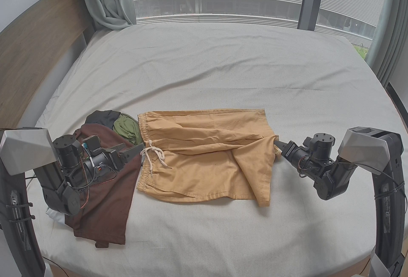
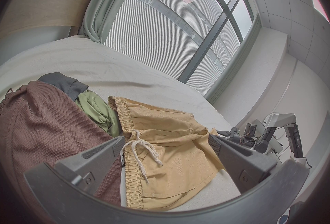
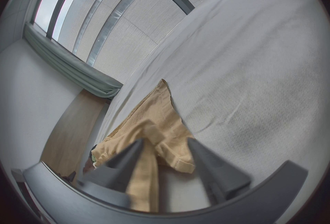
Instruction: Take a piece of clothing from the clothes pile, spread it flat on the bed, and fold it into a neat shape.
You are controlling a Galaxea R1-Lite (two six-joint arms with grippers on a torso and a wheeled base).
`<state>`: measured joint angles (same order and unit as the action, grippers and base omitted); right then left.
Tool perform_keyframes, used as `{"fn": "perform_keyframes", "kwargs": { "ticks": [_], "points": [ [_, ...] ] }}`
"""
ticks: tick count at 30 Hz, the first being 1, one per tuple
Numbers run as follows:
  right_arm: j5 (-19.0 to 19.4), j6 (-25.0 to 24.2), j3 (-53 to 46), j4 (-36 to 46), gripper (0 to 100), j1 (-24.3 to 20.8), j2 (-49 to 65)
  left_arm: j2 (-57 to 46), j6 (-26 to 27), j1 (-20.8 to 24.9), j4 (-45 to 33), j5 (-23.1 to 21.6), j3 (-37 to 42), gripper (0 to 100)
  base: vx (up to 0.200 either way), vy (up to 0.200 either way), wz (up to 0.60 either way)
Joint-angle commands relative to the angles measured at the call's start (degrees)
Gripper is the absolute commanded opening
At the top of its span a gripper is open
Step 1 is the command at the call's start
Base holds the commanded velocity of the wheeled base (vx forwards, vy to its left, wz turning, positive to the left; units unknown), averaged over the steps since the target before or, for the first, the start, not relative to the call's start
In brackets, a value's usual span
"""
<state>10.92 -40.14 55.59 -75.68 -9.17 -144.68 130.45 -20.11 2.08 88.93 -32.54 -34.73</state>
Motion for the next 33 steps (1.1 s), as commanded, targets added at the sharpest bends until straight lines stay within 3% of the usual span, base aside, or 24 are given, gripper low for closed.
{"fn": "perform_keyframes", "kwargs": {
  "ticks": [1,9,12,16,33],
  "points": [
    [0.06,4.37,-4.44,-2.19,100,2.22,1.06,0.94,-0.01,-0.06,0.01,-0.07,-0.07,100,0.000,0.000,0.00],
    [0.24,4.81,-16.39,-12.56,100,0.73,4.32,0.86,0.08,-0.06,0.01,-0.07,0.19,100,0.000,0.000,0.00],
    [0.42,4.64,-19.11,-12.83,100,0.03,5.11,0.94,0.25,-0.06,0.10,-0.07,0.19,100,0.000,0.000,0.00],
    [3.93,4.20,-28.08,-12.74,100,-4.10,5.99,0.86,0.78,0.02,0.01,-0.07,0.10,100,0.000,0.000,0.00],
    [4.19,3.58,-28.52,-12.83,100,-11.14,-0.69,1.91,0.87,0.02,0.10,-0.07,-0.16,100,0.000,0.000,0.00]
  ]
}}
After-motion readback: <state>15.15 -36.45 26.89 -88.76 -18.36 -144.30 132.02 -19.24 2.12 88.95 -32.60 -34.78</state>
